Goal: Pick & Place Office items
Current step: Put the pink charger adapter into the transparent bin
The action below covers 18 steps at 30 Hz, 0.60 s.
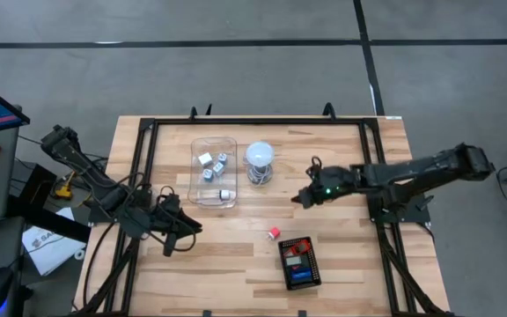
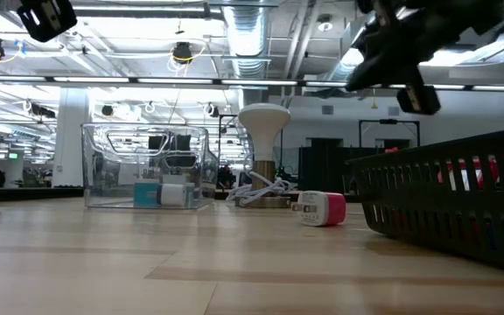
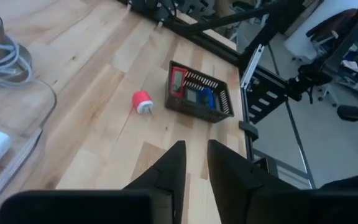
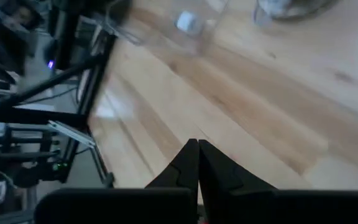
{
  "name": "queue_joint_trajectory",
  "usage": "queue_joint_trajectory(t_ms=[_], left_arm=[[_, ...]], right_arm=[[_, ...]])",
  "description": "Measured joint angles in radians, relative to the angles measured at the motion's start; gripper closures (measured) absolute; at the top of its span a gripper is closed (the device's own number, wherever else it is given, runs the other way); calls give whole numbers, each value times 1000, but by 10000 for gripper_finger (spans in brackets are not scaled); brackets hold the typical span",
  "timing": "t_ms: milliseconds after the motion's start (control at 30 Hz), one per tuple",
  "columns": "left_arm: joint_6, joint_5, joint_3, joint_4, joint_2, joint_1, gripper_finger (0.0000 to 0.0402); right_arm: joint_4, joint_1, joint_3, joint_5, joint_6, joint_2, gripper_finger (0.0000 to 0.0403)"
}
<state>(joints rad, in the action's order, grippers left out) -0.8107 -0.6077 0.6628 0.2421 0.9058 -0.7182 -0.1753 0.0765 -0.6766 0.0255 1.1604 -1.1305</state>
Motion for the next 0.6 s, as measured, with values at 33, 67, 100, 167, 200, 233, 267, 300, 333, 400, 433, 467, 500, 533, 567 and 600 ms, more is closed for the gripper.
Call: queue_joint_trajectory(t_ms=[33, 67, 100, 167, 200, 233, 267, 300, 333, 400, 433, 467, 500, 533, 567, 600], left_arm=[[7, -4, 0, -6, 4, 2, 341], [15, -6, 0, -7, 7, 6, 344], [18, -9, 0, -6, 8, 8, 348], [19, -23, 0, -8, 7, 8, 355], [20, -31, 0, -8, 7, 8, 360], [21, -40, 0, -7, 7, 8, 365], [21, -42, 0, -11, 8, 8, 370], [21, -42, 0, -20, 12, 8, 376], [21, -43, 0, -25, 17, 8, 382], [22, -43, 0, -29, 29, 3, 395], [26, -44, 0, -40, 37, -1, 398], [37, -43, 0, -52, 45, -4, 399], [49, -44, 0, -65, 54, -6, 400], [60, -44, 0, -84, 64, -8, 400], [70, -43, 0, -100, 74, -8, 400], [72, -43, 0, -107, 82, -8, 400]], right_arm=[[-9, 22, 2, 13, 18, -8, 403], [-20, 33, 2, 21, 41, -22, 403], [-34, 42, 2, 21, 63, -42, 403], [-55, 57, 2, 3, 95, -81, 403], [-60, 63, -11, -14, 102, -108, 403], [-60, 69, -32, -36, 104, -139, 403], [-69, 77, -57, -54, 100, -167, 403], [-96, 83, -90, -70, 91, -197, 403], [-120, 88, -126, -85, 76, -232, 403], [-207, 86, -195, -118, 34, -300, 403], [-243, 83, -226, -136, 13, -336, 403], [-271, 79, -254, -156, -10, -370, 403], [-294, 74, -278, -177, -29, -399, 403], [-311, 69, -296, -196, -46, -424, 403], [-321, 66, -310, -212, -59, -447, 403], [-328, 63, -318, -223, -71, -465, 403]])
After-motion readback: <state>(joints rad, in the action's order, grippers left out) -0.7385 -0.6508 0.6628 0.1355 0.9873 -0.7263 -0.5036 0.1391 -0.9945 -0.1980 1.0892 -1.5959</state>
